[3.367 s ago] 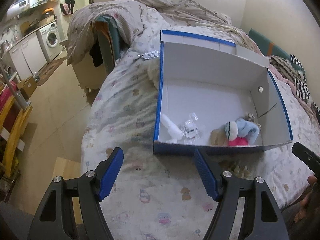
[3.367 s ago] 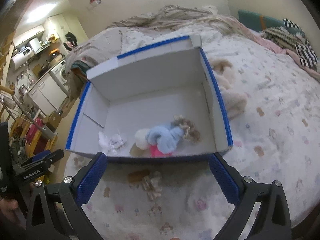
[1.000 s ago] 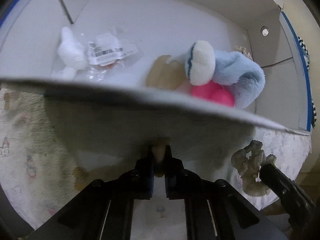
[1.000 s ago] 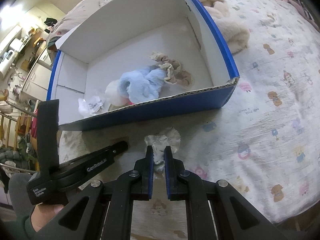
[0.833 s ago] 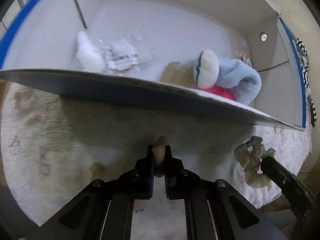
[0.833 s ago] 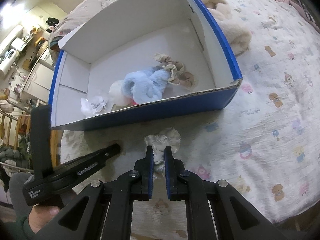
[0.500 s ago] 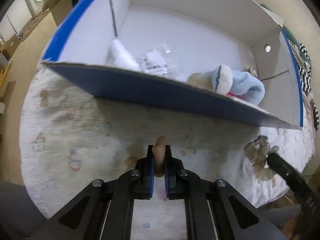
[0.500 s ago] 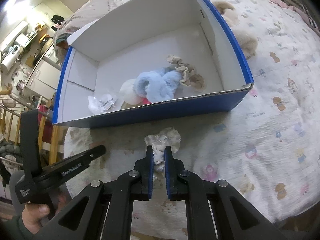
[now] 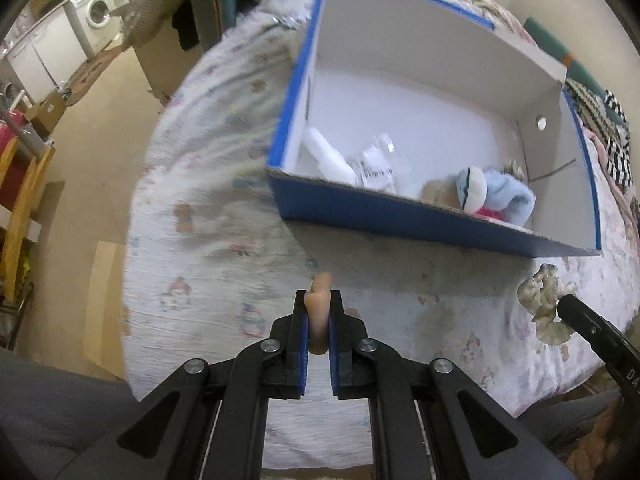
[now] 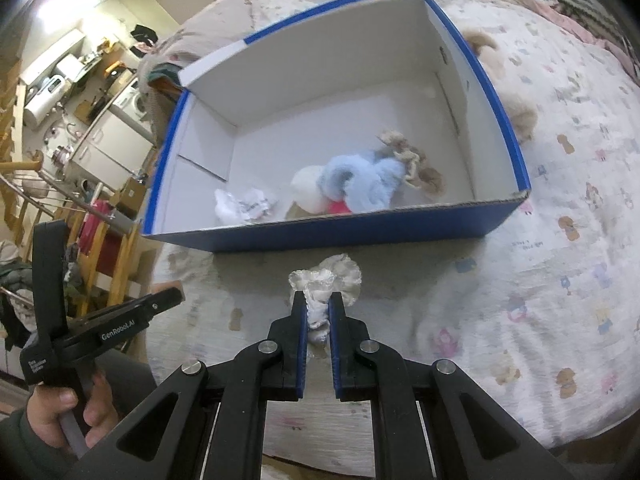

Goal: Organize soft objects
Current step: 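Carry the orange-tan block and beige lace with both grippers over the box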

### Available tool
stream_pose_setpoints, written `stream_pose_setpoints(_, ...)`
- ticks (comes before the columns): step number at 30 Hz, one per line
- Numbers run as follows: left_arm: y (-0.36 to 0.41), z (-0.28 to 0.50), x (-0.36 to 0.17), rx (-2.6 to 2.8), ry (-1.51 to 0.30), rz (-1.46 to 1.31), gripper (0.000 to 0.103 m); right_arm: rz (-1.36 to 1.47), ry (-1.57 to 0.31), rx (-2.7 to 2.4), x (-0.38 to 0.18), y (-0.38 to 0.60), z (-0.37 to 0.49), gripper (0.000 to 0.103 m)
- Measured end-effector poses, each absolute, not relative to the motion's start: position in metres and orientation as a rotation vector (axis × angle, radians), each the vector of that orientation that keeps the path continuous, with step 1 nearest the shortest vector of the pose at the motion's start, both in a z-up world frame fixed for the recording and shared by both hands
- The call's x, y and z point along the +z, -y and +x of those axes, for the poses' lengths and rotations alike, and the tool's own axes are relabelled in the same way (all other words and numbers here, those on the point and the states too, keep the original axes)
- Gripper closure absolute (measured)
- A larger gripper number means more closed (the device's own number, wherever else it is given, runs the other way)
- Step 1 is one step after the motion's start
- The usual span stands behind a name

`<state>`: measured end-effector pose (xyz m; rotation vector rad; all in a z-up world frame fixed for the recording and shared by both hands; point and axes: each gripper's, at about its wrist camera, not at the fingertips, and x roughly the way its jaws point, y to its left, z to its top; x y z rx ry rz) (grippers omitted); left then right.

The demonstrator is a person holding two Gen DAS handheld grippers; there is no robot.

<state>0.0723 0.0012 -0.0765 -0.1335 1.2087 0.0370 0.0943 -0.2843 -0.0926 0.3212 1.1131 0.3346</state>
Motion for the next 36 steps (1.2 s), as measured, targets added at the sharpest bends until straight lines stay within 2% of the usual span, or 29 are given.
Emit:
stream_pose_setpoints(9, -0.017, 0.064, -0.039, 0.054, -1.093, -0.128, 0.095, 0.318, -1.002, 0.4, -0.065, 0.274, 0.09, 0.092)
stream_pose_setpoints(20, -0.016, 0.067, 0.007, 0.054, -0.937, -0.071, 0.095, 0.289, -0.773, 0.45, -0.015, 0.271, 0.083, 0.092)
stream_pose_setpoints(36, -0.003, 0.107, 0.032, 0.036, -0.854, -0.013, 0.095, 0.251, -0.716, 0.419, 0.008, 0.282, 0.124, 0.092)
